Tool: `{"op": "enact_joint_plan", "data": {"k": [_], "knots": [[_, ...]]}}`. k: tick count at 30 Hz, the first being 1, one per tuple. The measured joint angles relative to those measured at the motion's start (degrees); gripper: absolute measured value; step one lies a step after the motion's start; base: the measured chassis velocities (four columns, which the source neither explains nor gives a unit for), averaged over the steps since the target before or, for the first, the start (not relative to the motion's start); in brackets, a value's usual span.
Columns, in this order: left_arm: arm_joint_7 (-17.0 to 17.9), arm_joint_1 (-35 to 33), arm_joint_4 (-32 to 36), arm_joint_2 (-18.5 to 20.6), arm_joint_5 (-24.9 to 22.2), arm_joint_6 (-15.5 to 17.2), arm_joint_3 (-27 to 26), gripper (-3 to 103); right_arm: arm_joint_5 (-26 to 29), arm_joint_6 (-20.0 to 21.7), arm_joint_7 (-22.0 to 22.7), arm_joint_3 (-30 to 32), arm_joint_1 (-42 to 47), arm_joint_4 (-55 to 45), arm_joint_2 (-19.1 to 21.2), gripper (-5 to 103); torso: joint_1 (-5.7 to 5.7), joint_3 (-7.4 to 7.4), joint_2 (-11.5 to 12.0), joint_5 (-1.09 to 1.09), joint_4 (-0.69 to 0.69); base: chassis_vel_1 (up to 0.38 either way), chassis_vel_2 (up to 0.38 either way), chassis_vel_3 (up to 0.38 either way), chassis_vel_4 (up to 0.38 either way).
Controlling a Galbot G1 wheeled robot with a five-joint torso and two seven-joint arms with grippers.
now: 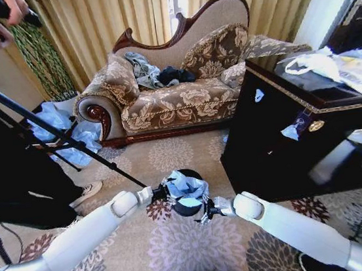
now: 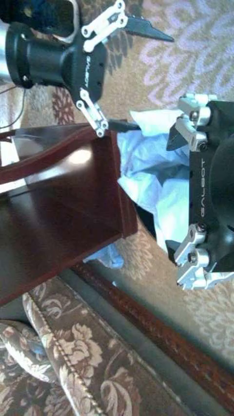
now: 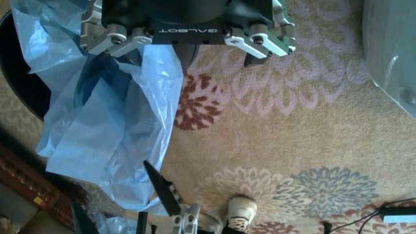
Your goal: Place a garbage bag over the trash bin.
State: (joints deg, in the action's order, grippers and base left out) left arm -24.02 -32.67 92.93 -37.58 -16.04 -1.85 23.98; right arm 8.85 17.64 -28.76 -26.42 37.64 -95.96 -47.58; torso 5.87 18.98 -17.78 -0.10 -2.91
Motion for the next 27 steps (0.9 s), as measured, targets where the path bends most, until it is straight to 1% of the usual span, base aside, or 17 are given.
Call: {"op": "enact_joint_plan", "data": {"k": [4,7,16,18,19,22,27], "knots": [[-0.2,0.2,-0.5,0.3,-0.8,-0.2,-1.8,93,0.0,-0.2,0.0,-0.2,0.0,0.2,-0.1,100,0.0,0.0,0.0,0.0,0.0,0.0,0.0,0.0,0.0],[-0.5,0.7,-1.6,0.1,-0.3,-0.7,-2.1,93,0.0,-0.2,0.0,-0.4,0.0,0.3,-0.2,100,0.0,0.0,0.0,0.0,0.0,0.0,0.0,0.0,0.0],[-1.9,2.4,-4.4,-0.9,2.2,-2.9,-0.6,93,-0.1,-0.3,0.2,-1.0,0.1,0.2,-0.7,100,0.0,0.0,0.0,0.01,0.0,0.0,0.0,0.0,0.0],[-2.1,3.0,-5.4,-1.9,3.8,-3.8,-0.2,93,-0.1,-0.2,0.3,-1.0,0.1,0.2,-0.7,100,0.0,0.0,0.0,0.0,0.0,0.0,0.0,0.0,0.0],[-2.1,3.0,-5.4,-1.9,3.8,-3.8,-0.2,93,-0.1,-0.2,0.3,-1.0,0.1,0.2,-0.7,100,0.0,0.0,0.0,0.0,0.0,0.0,0.0,0.0,0.0],[-2.6,4.1,-8.0,-3.3,7.1,-5.4,0.4,93,-0.1,-0.2,0.4,-0.8,0.2,0.2,-0.9,100,0.0,0.0,0.0,0.01,-0.01,0.0,0.0,0.0,0.0],[-2.9,5.2,-10.1,-4.4,9.3,-6.6,0.6,93,-0.1,-0.3,0.5,-0.6,0.2,0.3,-1.1,100,0.0,0.0,0.0,0.01,0.0,0.0,0.0,0.0,0.0]]}}
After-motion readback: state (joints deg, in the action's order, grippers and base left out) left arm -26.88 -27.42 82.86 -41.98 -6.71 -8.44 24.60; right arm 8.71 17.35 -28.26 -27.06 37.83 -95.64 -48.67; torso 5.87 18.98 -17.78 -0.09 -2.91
